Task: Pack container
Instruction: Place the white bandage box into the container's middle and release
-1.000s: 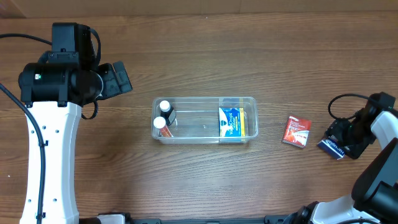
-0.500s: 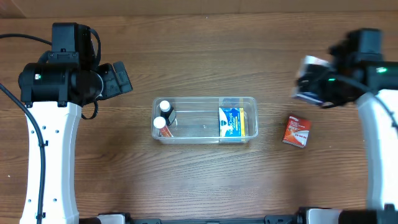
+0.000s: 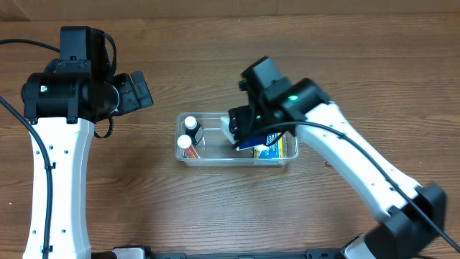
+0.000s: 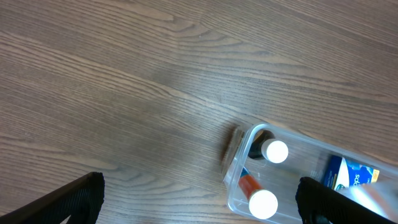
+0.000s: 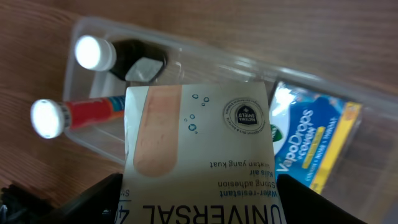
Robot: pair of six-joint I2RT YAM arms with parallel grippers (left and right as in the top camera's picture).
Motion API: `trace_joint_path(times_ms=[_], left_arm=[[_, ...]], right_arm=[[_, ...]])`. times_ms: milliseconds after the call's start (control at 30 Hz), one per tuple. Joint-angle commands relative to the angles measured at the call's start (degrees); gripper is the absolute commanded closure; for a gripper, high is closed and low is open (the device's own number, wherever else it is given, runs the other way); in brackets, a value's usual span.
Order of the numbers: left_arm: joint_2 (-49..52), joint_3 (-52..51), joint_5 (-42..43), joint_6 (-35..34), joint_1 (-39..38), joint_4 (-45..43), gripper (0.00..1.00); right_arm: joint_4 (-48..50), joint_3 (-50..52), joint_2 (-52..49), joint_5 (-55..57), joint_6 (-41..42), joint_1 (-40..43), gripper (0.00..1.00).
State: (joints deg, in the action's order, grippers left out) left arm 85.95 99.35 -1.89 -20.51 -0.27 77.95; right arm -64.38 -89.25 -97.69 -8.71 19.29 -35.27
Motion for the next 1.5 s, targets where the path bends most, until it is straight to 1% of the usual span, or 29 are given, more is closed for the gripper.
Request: trace_joint_path(times_ms=[0,100,267,367,500,567,767,900,1000,1067,1100,1333,1467], left_arm=[[0.31,-0.31,0.44,1.25,0.26,-0.15,0.0],[0.31,-0.31,0.42,1.27,0.26,-0.22,0.0],[0.31,-0.31,0.39,1.27,0.26,-0.2,0.0],[0.31,-0.31,0.39,1.27,0.26,-0.17,0.0],[0.31,-0.31,0.39,1.27,0.26,-0.17,0.0],[0.31,-0.31,0.44,1.25,0.26,-0.17,0.0],[0.31,-0.31,0.42,1.27,0.26,0.2,0.0],[0.31,-0.31,0.42,1.25,0.26,0.2,0.0],[0.31,-0.31,0.42,1.27,0.26,0.2,0.0],[0.31,-0.31,0.42,1.27,0.26,0.2,0.0],[0.31,-0.31,0.42,1.27,0.26,0.2,0.0],[0.31,-0.31,0.42,1.27,0.26,0.24,0.0],[0.31,-0.31,0.42,1.27,0.26,0.26,0.0]], right_arm=[[0.33,-0.81,-4.5,0.04,4.83,-2.84,0.22],[0.74,-0.81,-6.56,0.04,5.01,-3.52,0.22],[1.16,-0.81,-6.91,0.09,5.05,-3.52,0.22],[1.16,-0.81,-6.93,2.84,7.87,-3.52,0.23],[1.77,-0.79,-6.93,3.82,8.5,-3.52,0.23],[1.81,-0.61,-6.93,6.34,10.73,-3.52,0.23],[4.7,2.56,-6.95,7.15,10.97,-3.52,0.22],[9.14,7.08,-6.95,7.15,10.97,-3.52,0.22],[13.09,10.1,-6.95,8.02,10.95,-3.52,0.16],[13.88,10.8,-6.95,8.02,10.95,-3.52,0.04],[13.92,10.99,-6.95,8.02,10.95,-3.52,0.0],[13.81,10.99,-6.95,8.26,10.95,-3.52,0.0],[13.68,10.51,-6.62,11.23,9.57,-3.52,0.0]])
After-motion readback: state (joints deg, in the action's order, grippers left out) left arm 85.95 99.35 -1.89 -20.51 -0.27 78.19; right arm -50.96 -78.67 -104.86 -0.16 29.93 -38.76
